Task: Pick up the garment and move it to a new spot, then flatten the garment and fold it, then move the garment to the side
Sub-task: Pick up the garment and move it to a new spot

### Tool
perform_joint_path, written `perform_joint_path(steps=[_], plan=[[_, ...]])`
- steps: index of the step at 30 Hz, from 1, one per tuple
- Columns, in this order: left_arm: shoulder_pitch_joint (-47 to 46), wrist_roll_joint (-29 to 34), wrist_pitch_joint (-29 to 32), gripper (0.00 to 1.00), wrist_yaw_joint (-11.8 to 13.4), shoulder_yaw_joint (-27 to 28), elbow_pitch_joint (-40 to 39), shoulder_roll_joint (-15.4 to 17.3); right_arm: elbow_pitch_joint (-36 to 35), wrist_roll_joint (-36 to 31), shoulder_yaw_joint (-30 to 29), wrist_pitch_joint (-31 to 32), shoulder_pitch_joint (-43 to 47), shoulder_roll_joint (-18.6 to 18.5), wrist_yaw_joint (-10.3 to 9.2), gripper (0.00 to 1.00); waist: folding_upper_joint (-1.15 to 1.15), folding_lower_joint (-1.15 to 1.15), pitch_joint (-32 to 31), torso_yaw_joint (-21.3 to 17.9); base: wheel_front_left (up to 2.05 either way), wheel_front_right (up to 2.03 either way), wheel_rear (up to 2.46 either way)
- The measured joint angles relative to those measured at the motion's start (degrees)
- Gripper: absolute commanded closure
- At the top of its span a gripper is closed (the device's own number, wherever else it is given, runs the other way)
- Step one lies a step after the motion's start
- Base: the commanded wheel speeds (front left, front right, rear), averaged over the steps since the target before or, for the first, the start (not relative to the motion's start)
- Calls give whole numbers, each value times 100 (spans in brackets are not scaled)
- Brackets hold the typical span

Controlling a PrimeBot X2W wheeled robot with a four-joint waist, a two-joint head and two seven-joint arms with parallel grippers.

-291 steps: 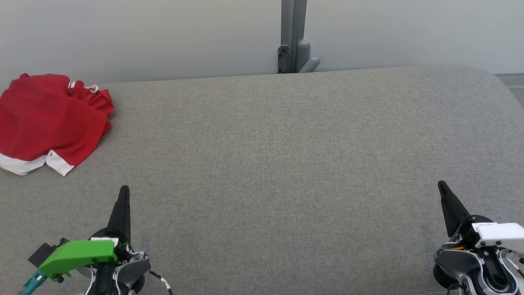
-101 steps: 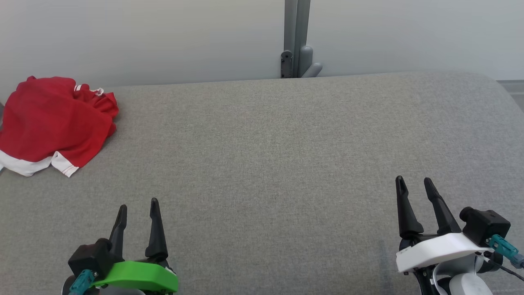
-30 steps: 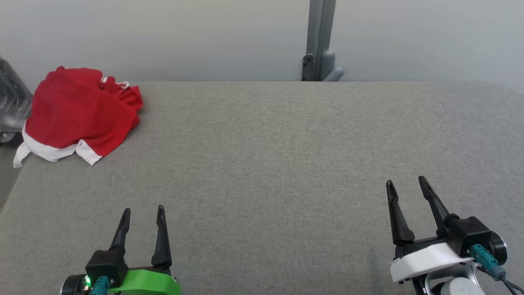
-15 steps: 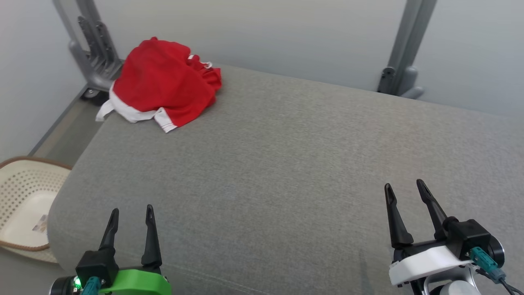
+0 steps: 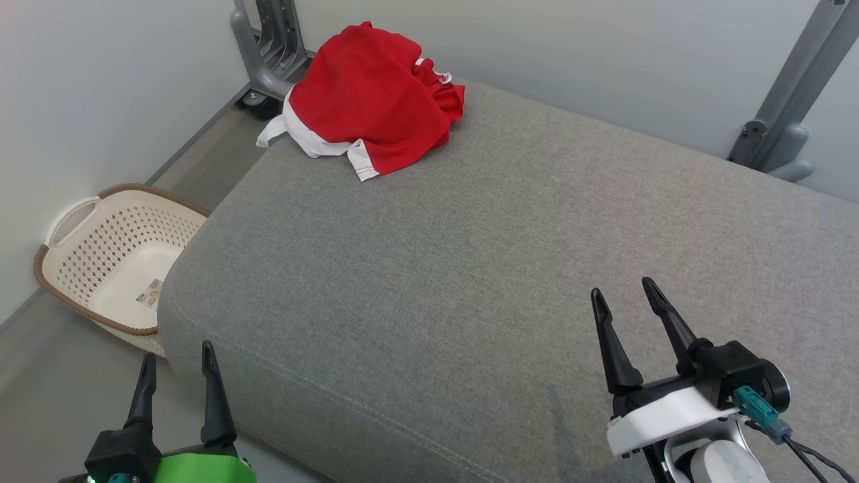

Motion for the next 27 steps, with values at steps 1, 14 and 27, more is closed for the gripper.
perform_joint_path(steps=[1,14,27], plan=[[1,-3,0,0,16,-12,-13,0,2,-4,0,0,-8,0,1,0,0,0,25,19,0,0,0],[-593,207,0,0,-147,-11,35,63,-185,-320,-383,0,-10,0,0,0,0,0,437,84,0,0,0],[-3070,504,32,0,-647,103,840,1080,-627,-870,-532,0,-502,1,1,0,0,0,1269,-150,0,0,0]])
